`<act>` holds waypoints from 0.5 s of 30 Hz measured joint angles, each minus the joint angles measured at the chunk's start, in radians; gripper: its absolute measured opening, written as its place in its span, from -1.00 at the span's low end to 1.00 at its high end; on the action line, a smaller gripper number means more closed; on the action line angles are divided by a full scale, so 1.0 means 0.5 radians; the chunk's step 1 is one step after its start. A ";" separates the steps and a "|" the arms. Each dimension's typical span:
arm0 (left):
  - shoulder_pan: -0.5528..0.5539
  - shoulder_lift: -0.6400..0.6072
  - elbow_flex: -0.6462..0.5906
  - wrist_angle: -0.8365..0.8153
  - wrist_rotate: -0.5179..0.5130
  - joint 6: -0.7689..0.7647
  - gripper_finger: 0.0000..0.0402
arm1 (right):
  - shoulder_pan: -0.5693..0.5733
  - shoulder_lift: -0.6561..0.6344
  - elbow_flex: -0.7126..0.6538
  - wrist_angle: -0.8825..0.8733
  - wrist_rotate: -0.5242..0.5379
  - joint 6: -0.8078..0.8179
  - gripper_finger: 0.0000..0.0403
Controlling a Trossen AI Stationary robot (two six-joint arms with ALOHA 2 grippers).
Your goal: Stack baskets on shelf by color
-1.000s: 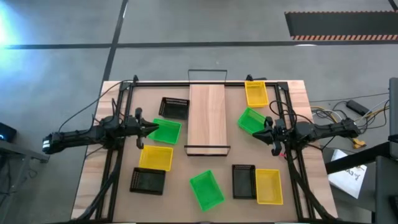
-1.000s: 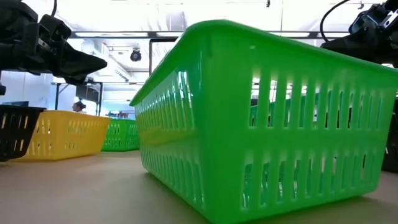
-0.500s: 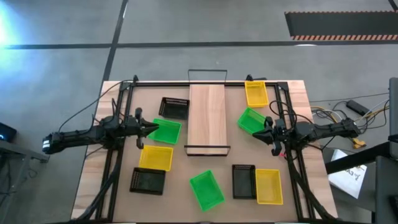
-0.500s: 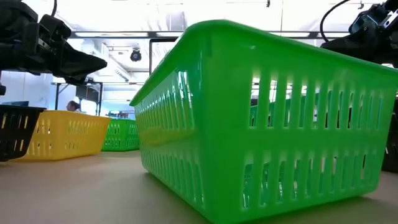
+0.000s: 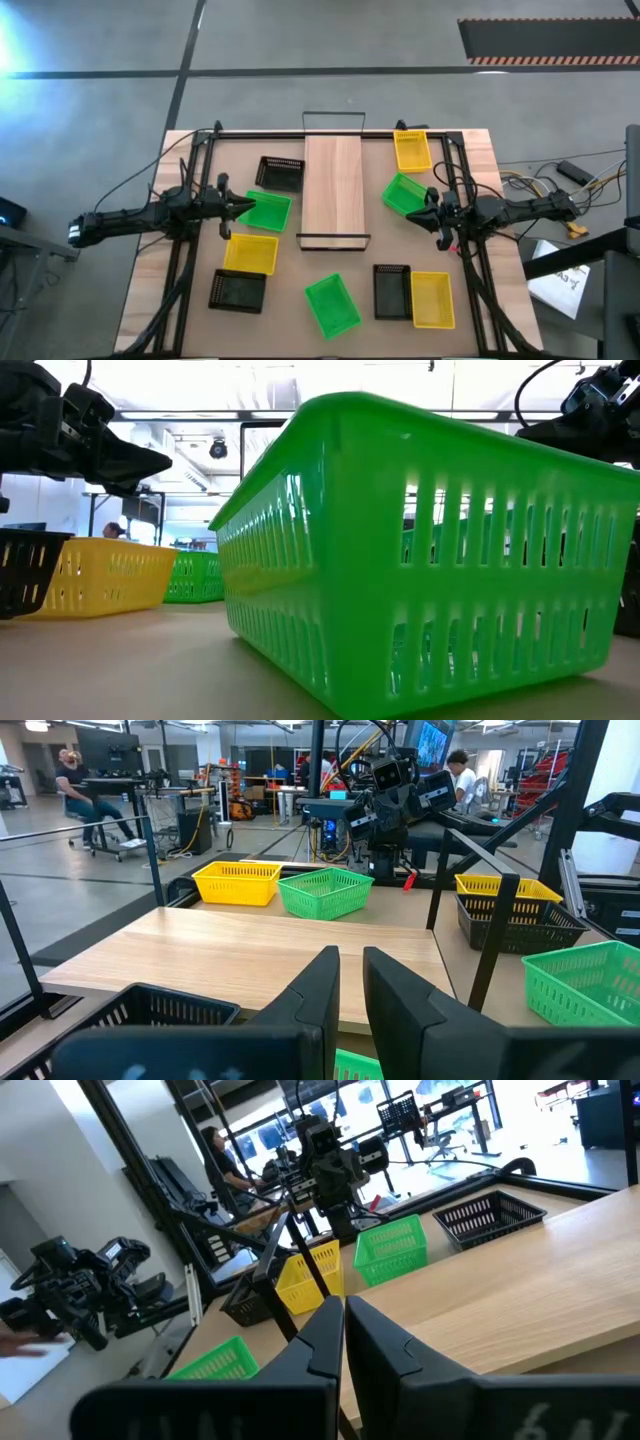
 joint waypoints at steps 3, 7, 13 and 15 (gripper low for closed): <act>0.003 0.000 0.000 0.000 -0.201 0.219 -0.84 | -0.001 -0.001 0.001 0.000 0.000 0.000 -0.96; 0.004 -0.001 0.000 0.011 -0.587 0.679 -0.84 | 0.000 0.000 0.001 0.000 0.000 0.000 -0.96; 0.004 0.000 0.000 0.021 -0.746 0.922 -0.84 | 0.000 0.000 0.000 0.000 0.000 0.000 -0.96; 0.004 0.000 0.000 0.101 -0.712 0.903 -0.84 | 0.000 0.000 0.000 0.001 0.000 0.000 -0.96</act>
